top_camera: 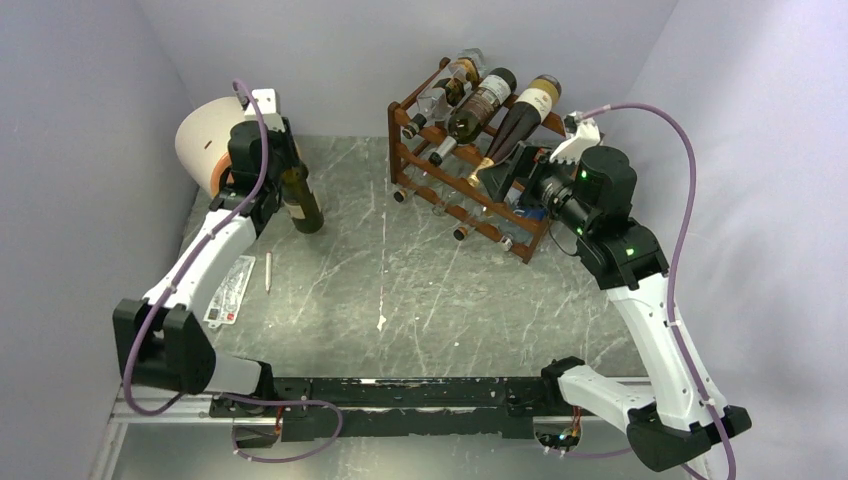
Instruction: Take the wine bottle off the wine rack
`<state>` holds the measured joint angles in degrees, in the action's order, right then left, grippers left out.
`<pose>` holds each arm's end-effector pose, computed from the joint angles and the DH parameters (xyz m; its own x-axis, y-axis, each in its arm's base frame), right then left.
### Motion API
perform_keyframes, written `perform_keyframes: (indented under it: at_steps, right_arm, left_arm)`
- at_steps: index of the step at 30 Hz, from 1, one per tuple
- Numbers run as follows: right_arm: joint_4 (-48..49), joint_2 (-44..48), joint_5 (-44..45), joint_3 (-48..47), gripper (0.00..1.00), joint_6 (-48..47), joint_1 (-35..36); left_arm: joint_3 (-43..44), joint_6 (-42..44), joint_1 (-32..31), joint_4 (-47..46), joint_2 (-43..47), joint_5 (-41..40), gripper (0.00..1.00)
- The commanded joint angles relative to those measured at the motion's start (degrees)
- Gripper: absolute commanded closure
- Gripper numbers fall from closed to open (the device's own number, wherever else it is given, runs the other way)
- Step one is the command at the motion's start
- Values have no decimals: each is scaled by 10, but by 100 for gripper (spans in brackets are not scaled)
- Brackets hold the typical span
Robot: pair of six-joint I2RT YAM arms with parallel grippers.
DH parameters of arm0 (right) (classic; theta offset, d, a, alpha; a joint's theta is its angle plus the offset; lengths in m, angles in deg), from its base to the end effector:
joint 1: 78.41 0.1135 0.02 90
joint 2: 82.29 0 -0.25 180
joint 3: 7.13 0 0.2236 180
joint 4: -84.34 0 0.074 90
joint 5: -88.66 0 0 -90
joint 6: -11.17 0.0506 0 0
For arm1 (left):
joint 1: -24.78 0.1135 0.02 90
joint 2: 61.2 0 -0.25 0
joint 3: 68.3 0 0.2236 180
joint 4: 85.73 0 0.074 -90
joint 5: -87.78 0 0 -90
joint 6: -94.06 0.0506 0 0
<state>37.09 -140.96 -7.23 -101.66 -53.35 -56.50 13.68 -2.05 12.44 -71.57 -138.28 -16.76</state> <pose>0.1772 0.0769 0.4335 -0.3652 0.3143 -0.8762 -0.3405 0.8309 0.4400 0.3039 -0.0535 0.3565 -0.1526 -0.0721 -0.9857 -0.0517 0.9966 -0.0649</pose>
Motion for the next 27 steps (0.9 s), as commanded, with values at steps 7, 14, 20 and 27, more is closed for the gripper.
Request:
perform_keyframes:
  at_steps: [7, 14, 20, 27]
  right_arm:
    - [-27, 20, 29, 8, 0, -40, -1]
    - [-24, 22, 23, 14, 0, -34, -1]
    - [-20, 25, 19, 28, 0, -27, -1]
    - [-25, 25, 13, 25, 0, -23, -1]
  left_arm:
    - [18, -9, 45, -212, -84, 63, 93]
    - [29, 7, 46, -200, -120, 75, 93]
    - [19, 26, 45, -190, -129, 107, 92]
    - [57, 16, 44, -124, -141, 105, 30]
